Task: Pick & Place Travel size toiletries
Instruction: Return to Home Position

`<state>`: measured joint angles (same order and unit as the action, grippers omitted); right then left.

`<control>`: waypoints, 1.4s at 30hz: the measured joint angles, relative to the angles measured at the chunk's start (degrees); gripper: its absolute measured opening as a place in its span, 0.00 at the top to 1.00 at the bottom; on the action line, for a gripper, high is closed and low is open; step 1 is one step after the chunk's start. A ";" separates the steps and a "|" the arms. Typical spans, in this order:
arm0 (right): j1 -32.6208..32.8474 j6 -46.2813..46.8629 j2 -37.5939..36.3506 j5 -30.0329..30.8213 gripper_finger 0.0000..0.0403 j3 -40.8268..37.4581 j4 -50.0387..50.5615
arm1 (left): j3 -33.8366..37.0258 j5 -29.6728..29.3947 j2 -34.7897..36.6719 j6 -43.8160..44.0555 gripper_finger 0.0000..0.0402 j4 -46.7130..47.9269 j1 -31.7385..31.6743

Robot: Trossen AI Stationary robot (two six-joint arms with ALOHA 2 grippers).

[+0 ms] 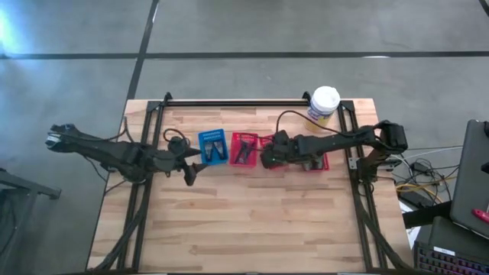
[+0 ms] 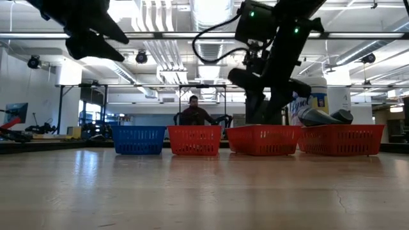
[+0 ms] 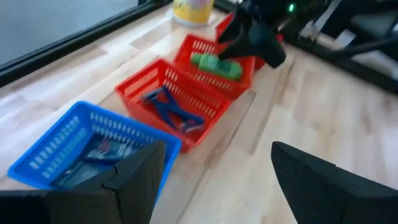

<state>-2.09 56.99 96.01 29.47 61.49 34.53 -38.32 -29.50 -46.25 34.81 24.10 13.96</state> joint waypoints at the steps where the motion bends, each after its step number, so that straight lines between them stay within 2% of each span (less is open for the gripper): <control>1: 0.25 -0.01 -0.57 -0.12 0.41 0.11 0.05 | 0.21 0.13 0.60 0.06 0.26 -0.94 -0.02; 7: 1.30 -8.06 -7.43 -4.90 0.30 2.18 -0.97 | -0.05 0.09 2.59 0.90 0.27 -5.75 -0.03; 10: 1.47 -15.20 -11.68 -15.39 0.28 1.76 -6.07 | -0.19 6.47 3.10 -1.20 0.27 -9.03 -0.11; 13: 1.40 -17.35 -14.69 -25.70 0.27 -0.54 -13.40 | 1.63 13.96 2.86 -4.16 0.27 -15.77 -0.42; 18: 1.47 -15.72 -14.90 -26.68 0.29 -5.22 -25.88 | 7.52 15.59 1.40 -6.06 0.27 -24.67 -3.11; 22: 1.06 -16.30 -12.98 -26.56 0.33 -5.90 -39.15 | 12.31 18.75 0.98 -6.41 0.27 -37.30 -8.70; 24: -0.18 -17.80 -12.46 -26.57 0.35 -4.46 -42.03 | 13.17 22.42 1.12 -7.82 0.27 -43.76 -13.43; 26: -2.27 -19.04 -11.89 -26.53 0.37 -1.87 -42.48 | 13.04 27.50 1.41 -8.74 0.27 -45.58 -19.53; 31: -9.09 -25.34 -10.67 -26.53 0.40 5.05 -35.47 | 8.33 44.90 -0.64 -11.60 0.29 -42.42 -39.39; 34: -14.33 -28.87 -9.65 -26.56 0.42 9.46 -28.88 | 5.16 52.00 -3.29 -13.86 0.29 -41.52 -51.19; 36: -18.10 -31.28 -9.62 -26.39 0.43 11.79 -23.67 | 2.77 54.34 -5.47 -15.38 0.29 -41.64 -58.35; 38: -21.44 -34.17 -9.62 -25.14 0.43 13.73 -22.49 | 0.64 54.54 -7.66 -16.36 0.29 -41.62 -64.64; 42: -26.98 -40.56 -10.00 -18.77 0.44 16.70 -20.98 | -3.70 54.50 -12.52 -18.86 0.29 -41.62 -73.75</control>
<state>-29.08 16.43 86.01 10.70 78.19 13.56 -42.03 24.99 -58.77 15.95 -17.52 -59.78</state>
